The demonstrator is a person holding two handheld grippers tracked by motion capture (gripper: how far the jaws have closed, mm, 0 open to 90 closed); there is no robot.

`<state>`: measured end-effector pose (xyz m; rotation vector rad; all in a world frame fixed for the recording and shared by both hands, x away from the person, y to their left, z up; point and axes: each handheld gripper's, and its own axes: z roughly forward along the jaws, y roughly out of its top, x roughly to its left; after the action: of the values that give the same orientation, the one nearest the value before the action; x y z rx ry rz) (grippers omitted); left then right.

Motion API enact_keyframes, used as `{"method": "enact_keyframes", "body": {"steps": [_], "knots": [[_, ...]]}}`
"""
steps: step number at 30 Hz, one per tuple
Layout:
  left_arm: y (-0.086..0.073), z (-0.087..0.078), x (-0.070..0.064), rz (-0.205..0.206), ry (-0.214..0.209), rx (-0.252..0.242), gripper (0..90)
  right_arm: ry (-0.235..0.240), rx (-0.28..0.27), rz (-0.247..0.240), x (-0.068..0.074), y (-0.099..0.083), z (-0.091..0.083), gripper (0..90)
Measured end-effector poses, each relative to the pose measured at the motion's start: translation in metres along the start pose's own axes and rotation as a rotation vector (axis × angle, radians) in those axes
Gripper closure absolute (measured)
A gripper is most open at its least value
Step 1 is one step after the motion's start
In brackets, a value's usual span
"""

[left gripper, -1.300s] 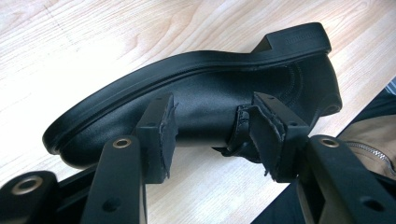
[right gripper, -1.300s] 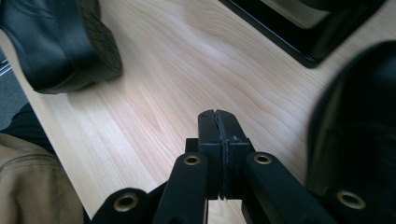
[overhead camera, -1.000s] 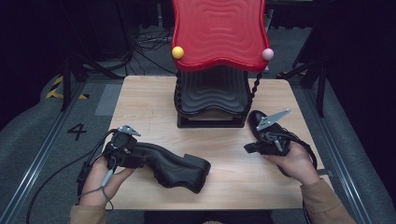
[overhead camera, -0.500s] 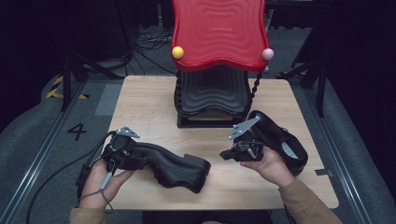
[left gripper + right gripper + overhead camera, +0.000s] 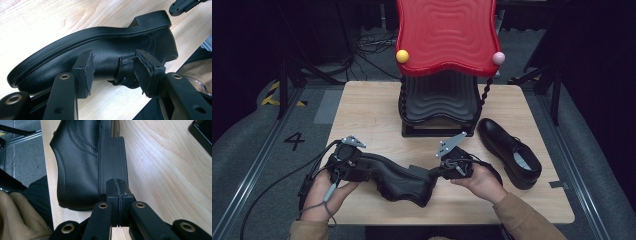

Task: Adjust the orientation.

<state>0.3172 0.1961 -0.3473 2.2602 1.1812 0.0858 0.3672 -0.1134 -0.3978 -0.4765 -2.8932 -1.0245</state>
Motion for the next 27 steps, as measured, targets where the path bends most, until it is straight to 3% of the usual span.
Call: {"method": "enact_keyframes", "body": {"steps": [6, 15, 22, 27], "knots": [[0.0, 0.0, 0.0, 0.0, 0.0, 0.001, 50.2, 0.008, -0.005, -0.005, 0.0, 0.003, 0.006, 90.0], [-0.001, -0.003, 0.001, -0.005, 0.007, -0.008, 50.0, 0.01, -0.027, 0.028, -0.01, 0.002, 0.005, 90.0], [-0.001, -0.004, 0.002, -0.007, 0.004, -0.012, 50.0, -0.046, -0.035, 0.075, -0.024, 0.003, 0.003, 90.0], [-0.001, -0.004, 0.004, -0.007, 0.006, -0.015, 50.0, -0.085, -0.011, 0.097, -0.033, 0.007, 0.004, 90.0]]}}
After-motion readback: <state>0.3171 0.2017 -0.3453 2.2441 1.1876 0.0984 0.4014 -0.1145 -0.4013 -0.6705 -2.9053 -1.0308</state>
